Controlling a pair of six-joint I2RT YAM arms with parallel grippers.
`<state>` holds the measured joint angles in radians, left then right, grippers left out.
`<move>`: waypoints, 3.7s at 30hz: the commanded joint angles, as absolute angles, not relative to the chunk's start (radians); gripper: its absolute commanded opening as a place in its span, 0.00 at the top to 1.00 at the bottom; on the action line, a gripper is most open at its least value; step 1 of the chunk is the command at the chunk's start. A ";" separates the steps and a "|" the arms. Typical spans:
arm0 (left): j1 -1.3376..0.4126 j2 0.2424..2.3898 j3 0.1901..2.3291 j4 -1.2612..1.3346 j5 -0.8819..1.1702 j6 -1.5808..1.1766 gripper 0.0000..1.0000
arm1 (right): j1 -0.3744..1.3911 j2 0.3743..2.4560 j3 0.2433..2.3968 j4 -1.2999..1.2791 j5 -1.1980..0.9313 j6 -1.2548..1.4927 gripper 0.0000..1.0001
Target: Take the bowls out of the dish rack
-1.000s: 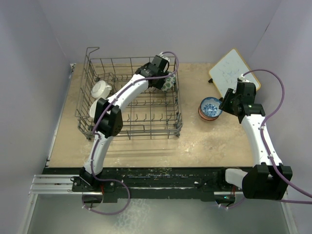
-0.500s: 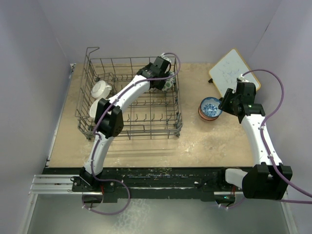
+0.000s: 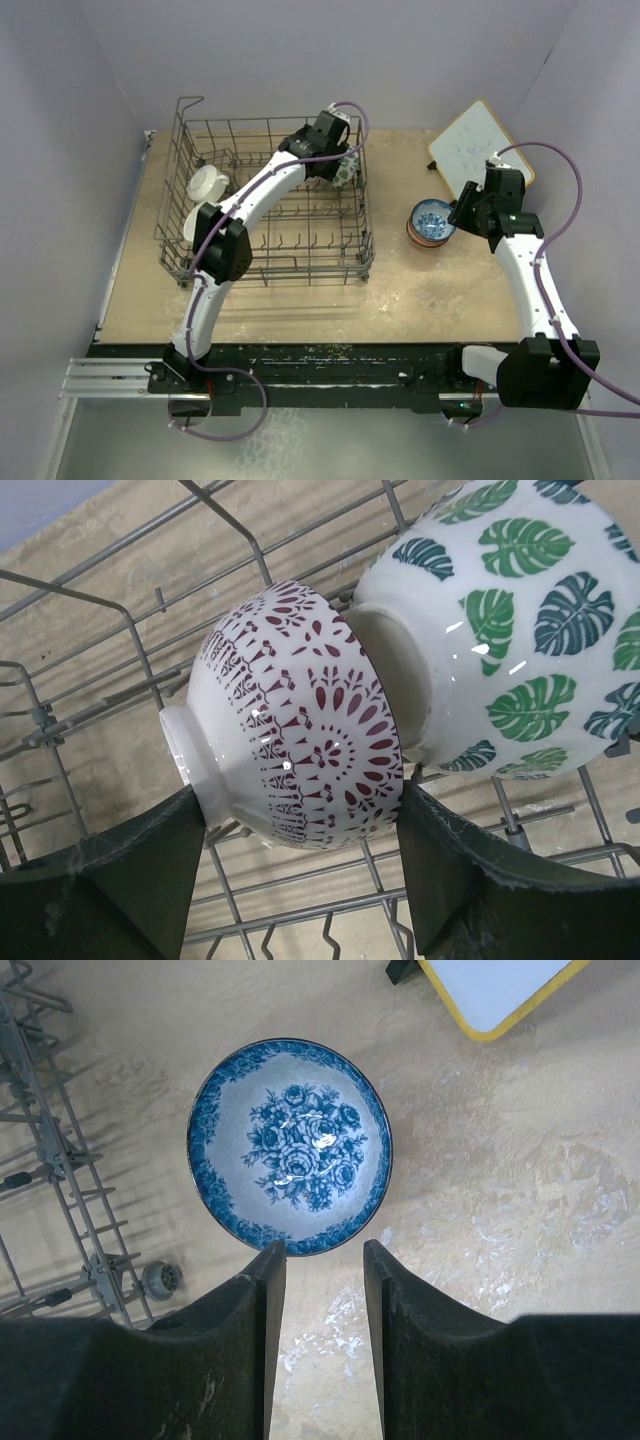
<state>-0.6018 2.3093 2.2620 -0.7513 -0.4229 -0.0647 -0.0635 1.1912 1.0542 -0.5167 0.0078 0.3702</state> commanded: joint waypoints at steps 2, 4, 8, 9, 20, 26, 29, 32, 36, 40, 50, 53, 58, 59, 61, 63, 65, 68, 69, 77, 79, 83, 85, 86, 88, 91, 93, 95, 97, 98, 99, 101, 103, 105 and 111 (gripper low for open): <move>-0.589 2.197 2.364 -0.738 -0.459 -0.074 0.69 | -0.061 1.192 1.058 -0.486 -0.003 0.360 0.61; -0.589 2.192 2.374 -0.741 -0.456 -0.075 0.69 | -0.061 1.193 1.061 -0.488 -0.003 0.360 0.60; -0.589 2.184 2.382 -0.747 -0.457 -0.071 0.69 | -0.061 1.189 1.066 -0.490 -0.003 0.361 0.61; -0.589 2.182 2.385 -0.750 -0.455 -0.072 0.69 | -0.061 1.188 1.067 -0.490 -0.002 0.361 0.60; -0.578 2.072 2.361 -0.796 -0.293 -0.202 0.68 | -0.061 1.183 1.114 -0.473 -0.011 0.361 0.60; -0.530 1.972 2.265 -0.786 -0.039 -0.408 0.68 | -0.054 1.202 1.133 -0.461 -0.108 0.357 0.58; -0.516 1.883 2.123 -0.689 0.072 -0.489 0.68 | -0.028 1.218 1.143 -0.441 -0.163 0.349 0.53; -0.492 1.824 2.018 -0.608 0.190 -0.583 0.68 | 0.037 1.258 1.185 -0.437 -0.179 0.348 0.52; -0.460 1.756 1.904 -0.479 0.347 -0.658 0.67 | 0.119 1.321 1.274 -0.424 -0.225 0.370 0.50; -0.437 1.711 1.788 -0.304 0.513 -0.725 0.66 | 0.144 1.400 1.367 -0.374 -0.397 0.412 0.46; -0.425 1.668 1.645 -0.029 0.714 -0.887 0.65 | 0.164 1.505 1.442 -0.157 -0.608 0.549 0.30; -0.423 1.670 1.600 0.086 0.766 -0.982 0.65 | 0.167 1.541 1.461 -0.120 -0.638 0.562 0.27; -0.423 1.672 1.567 0.165 0.783 -1.040 0.65 | 0.173 1.573 1.518 -0.131 -0.663 0.548 0.31; -0.423 1.673 1.564 0.177 0.786 -1.050 0.65 | 0.174 1.577 1.522 -0.134 -0.666 0.545 0.32; -0.423 1.679 1.559 0.208 0.797 -1.076 0.65 | 0.178 1.586 1.529 -0.148 -0.676 0.535 0.36; -0.422 1.692 1.562 0.231 0.818 -1.100 0.63 | 0.181 1.591 1.529 -0.153 -0.685 0.524 0.41; -0.421 1.705 1.562 0.258 0.833 -1.120 0.62 | 0.182 1.585 1.521 -0.150 -0.693 0.523 0.50; -0.420 1.717 1.570 0.258 0.838 -1.121 0.61 | 0.183 1.562 1.498 -0.151 -0.687 0.522 0.74; -0.419 1.719 1.569 0.258 0.839 -1.121 0.61 | 0.183 1.555 1.493 -0.154 -0.684 0.523 0.87; -0.419 1.725 1.576 0.172 0.808 -1.066 0.21 | 0.181 1.516 1.475 -0.203 -0.651 0.540 1.00; -0.420 1.722 1.594 0.092 0.774 -1.017 0.05 | 0.179 1.507 1.478 -0.232 -0.632 0.546 1.00; -0.420 1.705 1.611 -0.068 0.685 -0.919 0.01 | 0.155 1.491 1.469 -0.269 -0.603 0.570 1.00; -0.417 1.690 1.595 -0.101 0.639 -0.884 0.01 | 0.119 1.480 1.453 -0.285 -0.596 0.581 1.00; -0.414 1.681 1.581 -0.113 0.616 -0.873 0.01 | 0.098 1.469 1.442 -0.290 -0.593 0.585 1.00; -0.407 1.666 1.563 -0.161 0.564 -0.841 0.01 | 0.048 1.447 1.415 -0.307 -0.585 0.595 1.00; -0.405 1.644 1.555 -0.254 0.466 -0.765 0.01 | -0.036 1.411 1.380 -0.365 -0.537 0.588 1.00; -0.406 1.640 1.550 -0.293 0.432 -0.731 0.01 | -0.065 1.390 1.375 -0.433 -0.452 0.546 1.00; -0.405 1.643 1.551 -0.320 0.416 -0.710 0.01 | -0.069 1.370 1.367 -0.500 -0.346 0.502 1.00; -0.406 1.645 1.548 -0.328 0.415 -0.698 0.01 | -0.071 1.344 1.333 -0.543 -0.249 0.475 1.00; -0.405 1.646 1.544 -0.330 0.416 -0.695 0.01 | -0.071 1.326 1.307 -0.552 -0.206 0.462 1.00; -0.405 1.647 1.541 -0.329 0.415 -0.696 0.01 | -0.072 1.311 1.281 -0.553 -0.173 0.458 1.00; -0.405 1.648 1.532 -0.325 0.417 -0.696 0.01 | -0.076 1.290 1.234 -0.555 -0.121 0.460 1.00; -0.405 1.649 1.524 -0.322 0.418 -0.694 0.01 | -0.078 1.285 1.199 -0.548 -0.100 0.464 1.00; -0.405 1.647 1.513 -0.322 0.423 -0.690 0.01 | -0.078 1.292 1.180 -0.543 -0.073 0.474 1.00; -0.406 1.628 1.491 -0.363 0.388 -0.646 0.01 | -0.081 1.330 1.183 -0.550 -0.012 0.485 1.00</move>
<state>-0.4099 1.6821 1.5013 -0.3511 0.4187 -0.7021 -0.0792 1.3388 1.1599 -0.5968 -0.0727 0.4763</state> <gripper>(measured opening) 0.990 0.037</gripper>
